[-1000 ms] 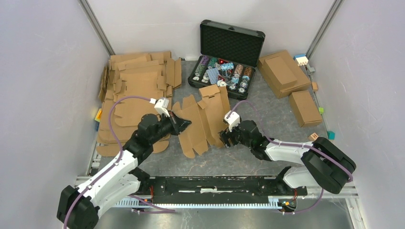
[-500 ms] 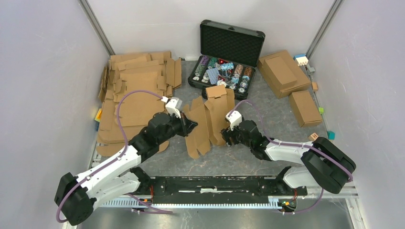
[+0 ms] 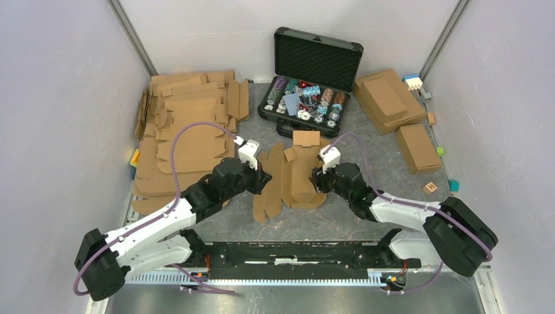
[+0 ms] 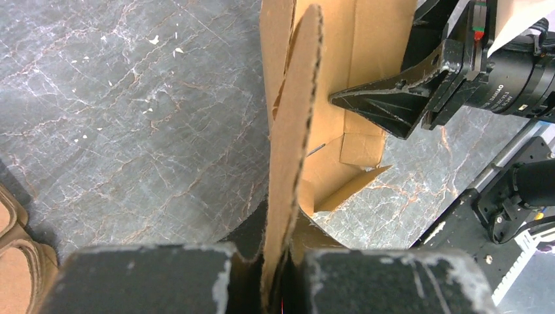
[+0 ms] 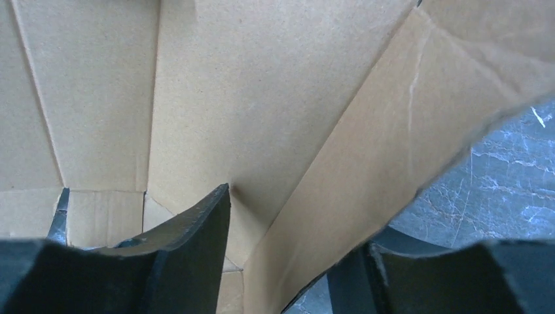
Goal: Fold the paper box
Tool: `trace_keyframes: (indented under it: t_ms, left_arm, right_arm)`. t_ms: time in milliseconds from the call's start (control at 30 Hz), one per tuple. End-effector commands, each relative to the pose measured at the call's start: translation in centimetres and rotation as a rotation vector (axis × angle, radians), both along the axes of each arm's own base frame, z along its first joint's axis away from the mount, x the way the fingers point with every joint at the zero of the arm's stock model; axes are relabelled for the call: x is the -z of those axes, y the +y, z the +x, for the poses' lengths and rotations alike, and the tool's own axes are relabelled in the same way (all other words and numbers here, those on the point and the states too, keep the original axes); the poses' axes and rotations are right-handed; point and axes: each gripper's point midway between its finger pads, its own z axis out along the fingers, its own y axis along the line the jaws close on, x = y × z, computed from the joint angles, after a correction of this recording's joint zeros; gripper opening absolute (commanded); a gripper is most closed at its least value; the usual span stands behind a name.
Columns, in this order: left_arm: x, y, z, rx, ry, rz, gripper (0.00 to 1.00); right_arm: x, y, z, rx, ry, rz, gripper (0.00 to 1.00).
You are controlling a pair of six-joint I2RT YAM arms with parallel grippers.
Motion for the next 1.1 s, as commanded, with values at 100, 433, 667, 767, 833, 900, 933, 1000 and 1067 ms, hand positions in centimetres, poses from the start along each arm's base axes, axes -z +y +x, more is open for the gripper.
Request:
trace_keyframes:
  t_ms: [100,433,667,767,833,900,933,1000,1067]
  left_arm:
    - [-3.1,-0.2,0.3,-0.009,-0.142,0.005,0.02]
    - [-3.6,-1.5,-1.1,-0.021,-0.167,-0.174,0.02]
    - [-2.8,-1.6,-0.7,-0.036,-0.21,-0.124,0.02]
    - [-3.1,-2.0,-0.9,-0.02,-0.23,-0.148,0.02]
    - [-2.9,-2.3,-1.2,0.0,-0.248,-0.163,0.02]
    - [-2.6,-2.2,-1.3,0.009,-0.274,-0.159,0.02]
    - [-2.5,-2.2,-1.3,0.012,-0.288,-0.155,0.02]
    - [-2.4,-2.0,-1.5,0.021,-0.313,-0.155,0.02]
    - [-2.5,-2.0,-1.7,0.039,-0.339,-0.165,0.02]
  right_arm:
    - [-1.7,0.1,0.2,0.015,-0.048,0.076,0.45]
    - [-2.5,1.2,-0.9,-0.045,-0.106,0.074,0.42]
    - [-2.4,0.7,-0.6,0.01,-0.118,0.047,0.32]
    - [-2.7,0.3,-0.6,0.044,-0.145,0.047,0.33]
    - [-2.9,-0.2,-0.5,0.078,-0.163,0.048,0.33]
    - [-3.0,-0.4,-0.4,0.108,-0.174,0.048,0.35]
    - [-3.0,-0.6,-0.3,0.124,-0.176,0.048,0.36]
    - [-3.0,-0.7,-0.3,0.153,-0.185,0.049,0.39]
    - [-3.1,-1.0,-0.3,0.198,-0.198,0.037,0.39]
